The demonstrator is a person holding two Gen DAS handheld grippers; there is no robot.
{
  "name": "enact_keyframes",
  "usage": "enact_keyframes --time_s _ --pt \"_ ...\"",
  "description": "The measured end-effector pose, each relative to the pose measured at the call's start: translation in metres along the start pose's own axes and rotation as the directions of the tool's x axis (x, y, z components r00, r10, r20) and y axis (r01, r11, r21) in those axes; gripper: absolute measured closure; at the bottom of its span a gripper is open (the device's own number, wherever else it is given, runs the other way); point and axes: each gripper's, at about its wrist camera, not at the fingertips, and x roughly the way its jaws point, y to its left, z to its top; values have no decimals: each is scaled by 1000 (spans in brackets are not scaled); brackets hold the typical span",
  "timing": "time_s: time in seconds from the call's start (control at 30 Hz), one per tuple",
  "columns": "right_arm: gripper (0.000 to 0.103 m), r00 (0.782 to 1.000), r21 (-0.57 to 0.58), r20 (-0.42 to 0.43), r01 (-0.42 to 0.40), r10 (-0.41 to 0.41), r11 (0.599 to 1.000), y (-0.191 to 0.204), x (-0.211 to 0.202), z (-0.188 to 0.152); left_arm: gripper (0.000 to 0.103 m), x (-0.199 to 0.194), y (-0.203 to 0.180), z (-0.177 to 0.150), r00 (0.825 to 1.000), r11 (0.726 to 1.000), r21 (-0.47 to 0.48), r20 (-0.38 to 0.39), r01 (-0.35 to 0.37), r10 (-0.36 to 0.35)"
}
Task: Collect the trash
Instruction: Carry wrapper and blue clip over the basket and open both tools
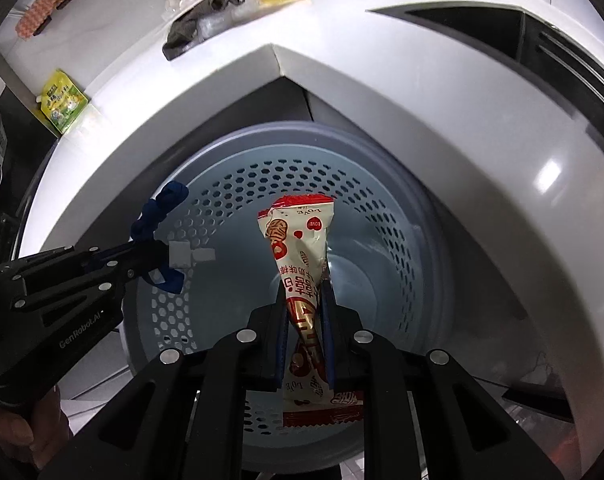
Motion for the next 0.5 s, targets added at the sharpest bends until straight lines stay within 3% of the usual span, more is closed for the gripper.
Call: enact_keyframes --time_s 0.23,0.4,0.47,0.5 --pt "89 1000 15 -31 -1 2 1000 -2 13 -1 94 13 5 -1 1000 1000 -12 -28 -7 7" --pt "87 999 19 -32 6 -5 1000 -7 15 -5 87 11 5 -2 1000 1000 -8 -15 -19 19" --pt "76 1000 27 -30 9 -8 1000 -8 14 -6 75 9 4 -2 1000 1000 -9 -6 -22 22" --pt "63 1000 30 -28 10 -10 999 -7 15 -4 72 8 5 -2 1000 1000 -10 -2 -24 24"
